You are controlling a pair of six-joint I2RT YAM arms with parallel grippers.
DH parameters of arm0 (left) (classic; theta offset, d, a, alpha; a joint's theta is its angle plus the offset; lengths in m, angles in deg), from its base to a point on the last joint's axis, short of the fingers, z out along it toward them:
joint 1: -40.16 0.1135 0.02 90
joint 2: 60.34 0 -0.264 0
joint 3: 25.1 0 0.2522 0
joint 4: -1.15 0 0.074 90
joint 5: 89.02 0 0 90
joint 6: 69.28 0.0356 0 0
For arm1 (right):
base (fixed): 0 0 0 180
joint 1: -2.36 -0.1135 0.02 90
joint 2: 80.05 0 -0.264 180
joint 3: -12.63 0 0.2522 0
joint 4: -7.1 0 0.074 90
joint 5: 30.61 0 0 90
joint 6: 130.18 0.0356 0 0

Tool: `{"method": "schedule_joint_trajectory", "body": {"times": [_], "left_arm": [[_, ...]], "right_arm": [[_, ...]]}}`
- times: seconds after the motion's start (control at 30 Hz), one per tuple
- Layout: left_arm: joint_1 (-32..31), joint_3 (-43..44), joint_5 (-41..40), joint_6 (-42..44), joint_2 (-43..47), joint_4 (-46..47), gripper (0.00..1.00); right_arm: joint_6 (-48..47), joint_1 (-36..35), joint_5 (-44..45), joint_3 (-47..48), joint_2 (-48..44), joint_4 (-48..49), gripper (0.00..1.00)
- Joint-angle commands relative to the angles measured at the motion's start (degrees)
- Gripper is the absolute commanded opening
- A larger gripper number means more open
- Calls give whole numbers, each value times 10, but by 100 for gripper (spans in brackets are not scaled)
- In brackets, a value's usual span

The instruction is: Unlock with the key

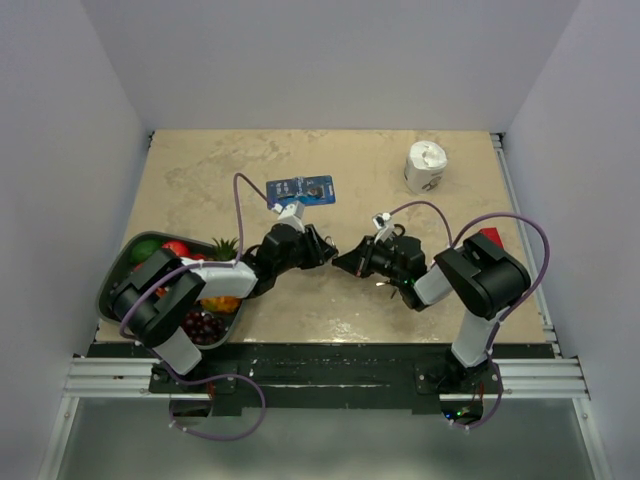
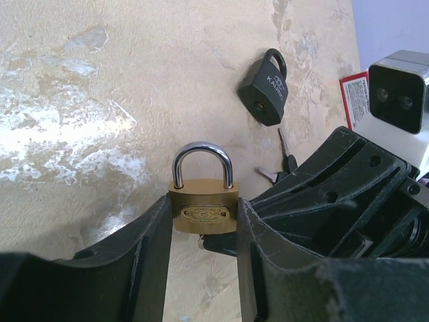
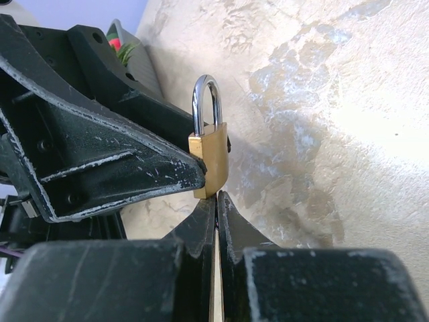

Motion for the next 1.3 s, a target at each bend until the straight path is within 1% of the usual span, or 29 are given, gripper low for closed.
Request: {"method": "schedule_joint_trajectory", "body": {"times": [0.0,0.17,0.33,0.6,0.83,1.03,1.13,1.27], "left_arm": [[-20,-23,95,-27,-12,-17,0],[-20,-15,109,-28,-26,-18,0],[-20,-13,130,-34,-39,-11,0],[-24,-9,144,-35,-45,-12,0],[-32,-14,154,-44,-63,-9,0],[-36,-15,161,-52,-76,-1,0],[-33,-16,157,-55,-77,-3,0],[-21,2,136,-42,-84,-22,0]], "right_arm": [[-43,7,116,13,-2,129,0],[-62,-8,145,7,3,142,0],[-105,-40,184,-4,-2,149,0],[-165,-81,275,-14,-20,151,0],[-164,-84,311,-26,-17,189,0],[-152,-87,311,-24,-1,215,0],[-149,-88,309,-27,-3,205,0],[-153,-88,294,-30,-27,151,0]]}}
